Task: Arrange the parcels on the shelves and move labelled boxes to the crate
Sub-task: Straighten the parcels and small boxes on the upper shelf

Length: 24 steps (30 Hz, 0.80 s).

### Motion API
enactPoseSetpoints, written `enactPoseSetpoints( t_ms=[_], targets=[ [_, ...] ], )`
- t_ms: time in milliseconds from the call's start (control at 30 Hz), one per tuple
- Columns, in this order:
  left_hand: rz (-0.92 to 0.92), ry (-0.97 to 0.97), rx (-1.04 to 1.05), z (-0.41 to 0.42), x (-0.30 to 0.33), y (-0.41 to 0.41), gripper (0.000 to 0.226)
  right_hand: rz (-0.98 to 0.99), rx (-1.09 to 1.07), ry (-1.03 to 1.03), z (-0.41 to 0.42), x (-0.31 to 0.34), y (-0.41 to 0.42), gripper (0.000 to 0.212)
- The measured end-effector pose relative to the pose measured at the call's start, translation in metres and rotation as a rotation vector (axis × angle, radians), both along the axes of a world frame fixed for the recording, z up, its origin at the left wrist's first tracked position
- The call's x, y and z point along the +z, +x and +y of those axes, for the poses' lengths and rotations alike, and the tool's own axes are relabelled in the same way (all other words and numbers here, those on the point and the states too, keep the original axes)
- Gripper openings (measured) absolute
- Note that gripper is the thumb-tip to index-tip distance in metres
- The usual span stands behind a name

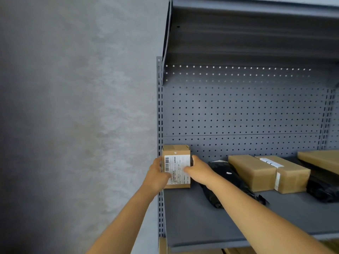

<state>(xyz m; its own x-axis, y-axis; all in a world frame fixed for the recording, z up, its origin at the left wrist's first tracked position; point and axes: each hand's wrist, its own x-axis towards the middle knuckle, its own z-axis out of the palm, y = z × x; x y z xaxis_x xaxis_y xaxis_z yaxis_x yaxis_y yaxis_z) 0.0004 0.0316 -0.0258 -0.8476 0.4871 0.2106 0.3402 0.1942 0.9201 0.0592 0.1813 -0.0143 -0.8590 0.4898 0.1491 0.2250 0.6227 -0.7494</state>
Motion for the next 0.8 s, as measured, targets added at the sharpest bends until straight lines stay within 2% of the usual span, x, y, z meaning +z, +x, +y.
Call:
enactPoseSetpoints(
  t_ms=[67, 100, 133, 200, 267, 333, 400, 533, 600, 700, 800],
  targets=[
    [0.120, -0.015, 0.200, 0.004, -0.001, 0.001, 0.031, 0.037, -0.048, 0.169, 0.010, 0.006, 0.010, 0.048],
    [0.169, -0.031, 0.237, 0.006, -0.001, 0.004, 0.019, 0.032, -0.083, 0.281, 0.017, 0.008, 0.017, 0.052],
    [0.187, -0.064, 0.215, 0.011, 0.000, 0.009, 0.016, -0.001, -0.117, 0.380, 0.025, 0.009, 0.025, 0.053],
    [0.137, -0.202, 0.051, 0.025, 0.000, 0.020, 0.025, -0.161, -0.164, 0.496, 0.039, 0.008, 0.042, 0.057],
    [0.087, -0.368, -0.091, 0.046, -0.004, 0.033, 0.032, -0.366, -0.144, 0.469, 0.048, 0.002, 0.058, 0.075],
    [0.013, -0.431, -0.133, 0.066, -0.008, 0.045, 0.038, -0.505, -0.100, 0.423, 0.051, -0.004, 0.070, 0.100],
    [-0.090, -0.391, -0.142, 0.084, -0.011, 0.053, 0.043, -0.510, -0.087, 0.390, 0.052, -0.009, 0.078, 0.116],
    [-0.337, -0.270, -0.099, 0.099, -0.008, 0.064, 0.034, -0.475, -0.099, 0.338, 0.052, -0.018, 0.088, 0.126],
    [-0.437, -0.205, -0.069, 0.100, -0.005, 0.070, 0.032, -0.463, -0.088, 0.345, 0.052, -0.023, 0.092, 0.120],
    [-0.506, -0.085, -0.086, 0.095, -0.007, 0.077, 0.025, -0.372, -0.082, 0.355, 0.051, -0.023, 0.102, 0.098],
    [-0.564, 0.091, -0.123, 0.086, -0.008, 0.084, 0.024, -0.272, -0.101, 0.287, 0.053, -0.018, 0.113, 0.086]
  ],
)
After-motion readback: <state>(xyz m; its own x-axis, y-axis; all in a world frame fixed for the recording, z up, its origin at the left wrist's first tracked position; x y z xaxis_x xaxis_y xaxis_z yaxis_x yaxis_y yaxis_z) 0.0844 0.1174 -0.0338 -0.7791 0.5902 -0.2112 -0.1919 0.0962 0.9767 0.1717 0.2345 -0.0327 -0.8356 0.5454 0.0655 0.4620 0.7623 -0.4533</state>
